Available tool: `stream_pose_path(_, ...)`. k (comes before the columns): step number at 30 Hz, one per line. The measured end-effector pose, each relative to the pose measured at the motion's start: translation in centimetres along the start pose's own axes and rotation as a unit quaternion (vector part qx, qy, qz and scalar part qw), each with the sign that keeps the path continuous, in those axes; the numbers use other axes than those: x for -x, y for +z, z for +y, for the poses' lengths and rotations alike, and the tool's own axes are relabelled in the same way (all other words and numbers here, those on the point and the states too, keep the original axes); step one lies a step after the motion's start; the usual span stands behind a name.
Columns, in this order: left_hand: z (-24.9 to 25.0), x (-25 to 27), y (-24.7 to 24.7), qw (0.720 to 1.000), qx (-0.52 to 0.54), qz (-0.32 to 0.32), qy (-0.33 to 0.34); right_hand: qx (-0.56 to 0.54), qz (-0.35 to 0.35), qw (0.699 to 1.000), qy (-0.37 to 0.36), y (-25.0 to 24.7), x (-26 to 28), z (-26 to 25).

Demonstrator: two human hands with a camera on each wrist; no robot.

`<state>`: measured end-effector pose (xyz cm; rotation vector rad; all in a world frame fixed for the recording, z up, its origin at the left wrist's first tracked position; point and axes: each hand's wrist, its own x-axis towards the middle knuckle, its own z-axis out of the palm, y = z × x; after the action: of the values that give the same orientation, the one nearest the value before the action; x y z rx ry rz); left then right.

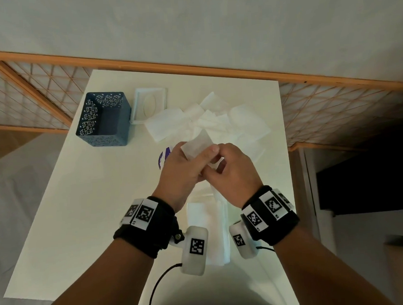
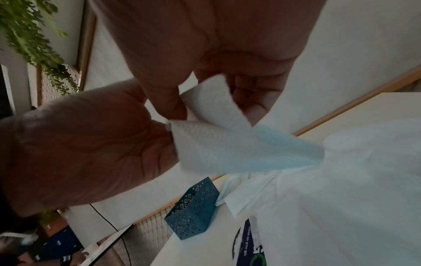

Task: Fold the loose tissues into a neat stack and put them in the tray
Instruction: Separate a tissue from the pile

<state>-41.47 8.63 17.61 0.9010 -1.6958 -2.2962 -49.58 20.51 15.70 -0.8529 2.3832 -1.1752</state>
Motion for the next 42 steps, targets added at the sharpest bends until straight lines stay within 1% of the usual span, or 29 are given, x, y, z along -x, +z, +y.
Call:
stream_pose_path(3,-0.4,0.0,-0.2,0.999,0.005,0.045,-0.009,-0.043,-0.014,0.999,0.003,-0.4,0.9,-0.5)
stream_pose_path(5,-0.6,0.0,-0.6,0.998,0.003,0.064,-0.014,-0.074,-0.011,0.997,0.023,-0.8,1.3,-0.5)
stream_pose_path(8,-0.7,0.2,-1.1,0.997,-0.019,0.076,-0.017,-0.109,0.027,0.991,0.072,-1.6,1.5,0.2)
stream_pose_path(10,-1.0,0.6,-1.4,0.996,-0.046,0.076,-0.01,-0.088,0.029,0.991,0.091,-1.8,1.7,0.7)
stream_pose_path(12,-1.3,1.0,-1.5,0.993,-0.083,0.087,-0.008,-0.06,0.006,0.995,0.078,-1.7,2.3,0.6)
stream_pose_path(14,-1.9,1.2,-1.5,0.991,-0.1,0.091,-0.013,-0.051,-0.045,0.996,0.055,-1.4,3.2,0.3)
stream_pose_path(16,-2.5,1.6,-1.4,0.989,-0.11,0.095,-0.017,-0.061,-0.118,0.99,0.052,-0.8,4.1,-0.1)
stream_pose_path(18,-3.0,1.9,-1.4,0.99,-0.103,0.091,-0.031,-0.097,-0.149,0.982,0.063,-0.1,4.8,-0.1)
stream_pose_path(19,-3.3,2.1,-1.4,0.992,-0.082,0.082,-0.042,-0.108,-0.149,0.981,0.067,0.3,4.9,0.2)
stream_pose_path(22,-3.4,3.0,-1.5,0.995,-0.018,0.052,-0.087,-0.096,-0.136,0.983,0.076,1.2,5.1,1.7)
stream_pose_path(25,-4.3,3.7,-2.3,0.992,-0.001,0.057,-0.112,-0.128,-0.104,0.979,0.119,1.8,5.5,3.0)
stream_pose_path(28,-5.9,3.8,-3.4,0.987,-0.061,0.106,-0.105,-0.173,-0.073,0.965,0.181,2.1,6.1,3.7)
stream_pose_path(30,-6.9,3.6,-4.2,0.98,-0.11,0.132,-0.104,-0.203,-0.073,0.955,0.203,2.1,6.5,4.0)
stream_pose_path(31,-7.3,3.6,-4.5,0.977,-0.124,0.131,-0.113,-0.222,-0.076,0.949,0.209,2.2,6.7,4.0)
stream_pose_path(34,-8.0,3.4,-4.9,0.977,-0.131,0.093,-0.143,-0.253,-0.081,0.938,0.221,2.3,7.1,4.0)
stream_pose_path(37,-8.8,3.2,-5.1,0.976,-0.155,0.075,-0.133,-0.226,-0.079,0.94,0.243,2.8,7.5,4.9)
stream_pose_path(42,-10.6,3.3,-6.1,0.962,-0.222,0.079,-0.136,-0.115,-0.084,0.951,0.274,3.9,8.7,7.0)
